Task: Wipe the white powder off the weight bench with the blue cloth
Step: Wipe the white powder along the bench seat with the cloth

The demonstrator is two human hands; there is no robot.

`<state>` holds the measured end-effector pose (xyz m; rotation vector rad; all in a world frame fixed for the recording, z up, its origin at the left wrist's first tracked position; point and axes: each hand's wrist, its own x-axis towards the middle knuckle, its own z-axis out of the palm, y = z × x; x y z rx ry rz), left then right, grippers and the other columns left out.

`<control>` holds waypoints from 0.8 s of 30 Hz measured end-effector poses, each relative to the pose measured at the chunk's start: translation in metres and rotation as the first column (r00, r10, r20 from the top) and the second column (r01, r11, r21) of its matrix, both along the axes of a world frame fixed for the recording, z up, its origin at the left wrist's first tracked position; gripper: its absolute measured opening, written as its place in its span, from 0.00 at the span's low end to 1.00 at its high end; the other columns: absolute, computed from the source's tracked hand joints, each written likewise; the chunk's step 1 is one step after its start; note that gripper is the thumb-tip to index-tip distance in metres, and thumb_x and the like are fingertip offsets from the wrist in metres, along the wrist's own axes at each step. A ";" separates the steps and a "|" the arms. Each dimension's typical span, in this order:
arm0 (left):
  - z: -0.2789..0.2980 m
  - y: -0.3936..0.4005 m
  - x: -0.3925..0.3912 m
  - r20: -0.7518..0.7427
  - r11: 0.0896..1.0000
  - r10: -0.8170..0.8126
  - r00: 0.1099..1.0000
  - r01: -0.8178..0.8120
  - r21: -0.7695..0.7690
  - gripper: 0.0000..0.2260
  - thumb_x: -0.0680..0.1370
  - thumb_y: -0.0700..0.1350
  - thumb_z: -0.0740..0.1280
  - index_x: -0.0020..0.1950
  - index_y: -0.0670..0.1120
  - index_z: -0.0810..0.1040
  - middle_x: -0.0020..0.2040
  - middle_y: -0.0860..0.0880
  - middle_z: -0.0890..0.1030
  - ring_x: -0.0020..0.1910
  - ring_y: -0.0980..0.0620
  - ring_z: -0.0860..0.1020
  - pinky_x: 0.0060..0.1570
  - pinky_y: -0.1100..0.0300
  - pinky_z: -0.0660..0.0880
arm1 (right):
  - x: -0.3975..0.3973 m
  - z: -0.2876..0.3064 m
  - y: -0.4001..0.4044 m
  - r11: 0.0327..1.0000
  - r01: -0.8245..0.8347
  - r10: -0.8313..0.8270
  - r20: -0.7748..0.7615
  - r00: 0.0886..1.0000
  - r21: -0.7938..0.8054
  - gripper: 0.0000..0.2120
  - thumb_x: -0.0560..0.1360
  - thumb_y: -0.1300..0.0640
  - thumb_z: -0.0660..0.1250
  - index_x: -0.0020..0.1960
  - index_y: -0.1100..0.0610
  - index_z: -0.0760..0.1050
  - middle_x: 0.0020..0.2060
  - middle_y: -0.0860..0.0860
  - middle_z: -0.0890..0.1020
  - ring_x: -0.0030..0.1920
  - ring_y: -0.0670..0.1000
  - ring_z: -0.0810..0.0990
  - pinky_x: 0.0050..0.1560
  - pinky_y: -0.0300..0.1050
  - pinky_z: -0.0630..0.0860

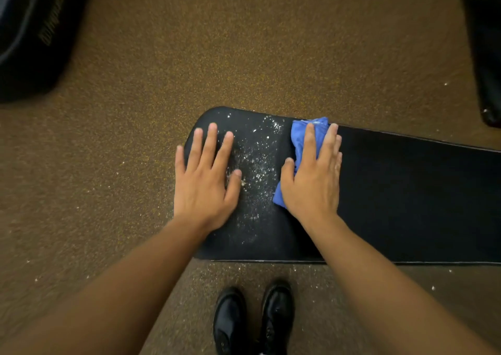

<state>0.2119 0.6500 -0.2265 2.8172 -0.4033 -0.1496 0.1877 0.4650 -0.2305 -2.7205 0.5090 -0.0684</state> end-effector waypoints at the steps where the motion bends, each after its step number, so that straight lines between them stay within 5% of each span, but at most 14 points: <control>1: -0.002 0.003 0.002 -0.012 1.000 -0.009 1.000 0.010 0.016 0.29 0.80 0.58 0.50 0.81 0.52 0.52 0.82 0.48 0.48 0.80 0.47 0.43 0.76 0.42 0.43 | 0.001 0.000 0.000 1.000 0.008 -0.008 0.000 1.000 0.009 0.33 0.78 0.53 0.60 0.78 0.56 0.50 0.77 0.64 0.46 0.76 0.65 0.47 0.75 0.61 0.51; 15: -0.010 0.003 0.001 -0.065 0.996 -0.025 0.998 0.031 0.086 0.30 0.81 0.61 0.47 0.81 0.55 0.46 0.81 0.48 0.42 0.79 0.47 0.37 0.77 0.43 0.41 | 0.043 -0.005 0.031 0.992 -0.125 0.124 0.037 0.992 0.002 0.27 0.80 0.60 0.57 0.77 0.57 0.55 0.78 0.60 0.50 0.77 0.64 0.48 0.74 0.62 0.52; 20: -0.011 0.004 0.001 -0.072 0.998 -0.030 0.997 0.034 0.057 0.29 0.80 0.60 0.47 0.81 0.55 0.46 0.81 0.49 0.42 0.79 0.47 0.37 0.77 0.43 0.41 | -0.047 -0.001 0.045 0.936 -0.352 0.352 -0.001 0.936 -0.019 0.27 0.77 0.59 0.53 0.77 0.58 0.56 0.77 0.62 0.53 0.76 0.65 0.50 0.73 0.62 0.55; 24: -0.011 0.004 0.001 -0.074 0.998 -0.032 0.997 0.035 0.051 0.29 0.81 0.60 0.48 0.81 0.54 0.47 0.82 0.48 0.42 0.79 0.46 0.38 0.76 0.42 0.41 | -0.064 -0.002 0.025 0.973 -0.232 0.232 0.004 0.973 0.006 0.25 0.78 0.60 0.53 0.74 0.61 0.62 0.77 0.62 0.55 0.76 0.66 0.53 0.72 0.63 0.60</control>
